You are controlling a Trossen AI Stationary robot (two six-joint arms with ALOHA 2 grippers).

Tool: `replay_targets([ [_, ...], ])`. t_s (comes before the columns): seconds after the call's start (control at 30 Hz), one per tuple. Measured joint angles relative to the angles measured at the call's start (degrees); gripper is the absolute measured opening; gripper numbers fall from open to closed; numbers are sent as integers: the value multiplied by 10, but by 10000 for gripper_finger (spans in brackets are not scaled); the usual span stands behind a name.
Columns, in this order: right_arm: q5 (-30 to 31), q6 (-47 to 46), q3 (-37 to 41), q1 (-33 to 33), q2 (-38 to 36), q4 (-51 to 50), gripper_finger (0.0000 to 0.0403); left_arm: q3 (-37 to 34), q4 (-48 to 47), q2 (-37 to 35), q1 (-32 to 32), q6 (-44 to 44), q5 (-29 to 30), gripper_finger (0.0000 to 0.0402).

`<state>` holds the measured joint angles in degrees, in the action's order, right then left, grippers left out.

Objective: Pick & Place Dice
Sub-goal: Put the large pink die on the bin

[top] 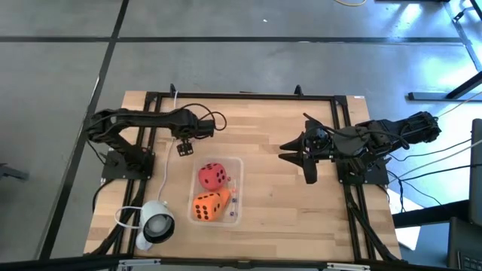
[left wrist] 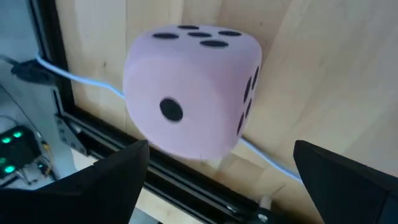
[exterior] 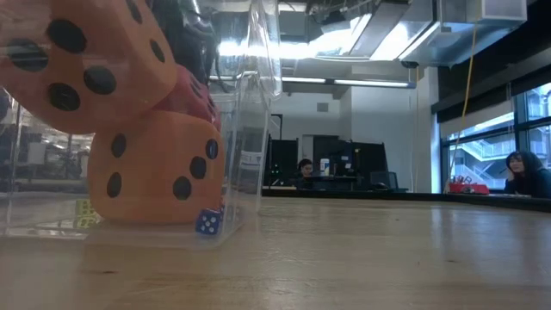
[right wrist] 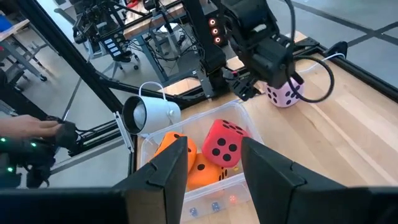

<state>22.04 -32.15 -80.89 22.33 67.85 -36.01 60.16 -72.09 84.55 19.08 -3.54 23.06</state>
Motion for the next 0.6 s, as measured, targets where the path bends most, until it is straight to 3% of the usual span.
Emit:
replay_targets([
  [0.23, 0, -11, 0, 0, 0, 0, 148, 0, 38, 41, 21, 28, 35, 395],
  [0.37, 0, -19, 0, 0, 0, 0, 148, -7, 49, 61, 32, 25, 23, 395],
  [0.6, -4, -22, 0, 0, 0, 0, 148, -68, 77, 72, 32, 32, 65, 395],
])
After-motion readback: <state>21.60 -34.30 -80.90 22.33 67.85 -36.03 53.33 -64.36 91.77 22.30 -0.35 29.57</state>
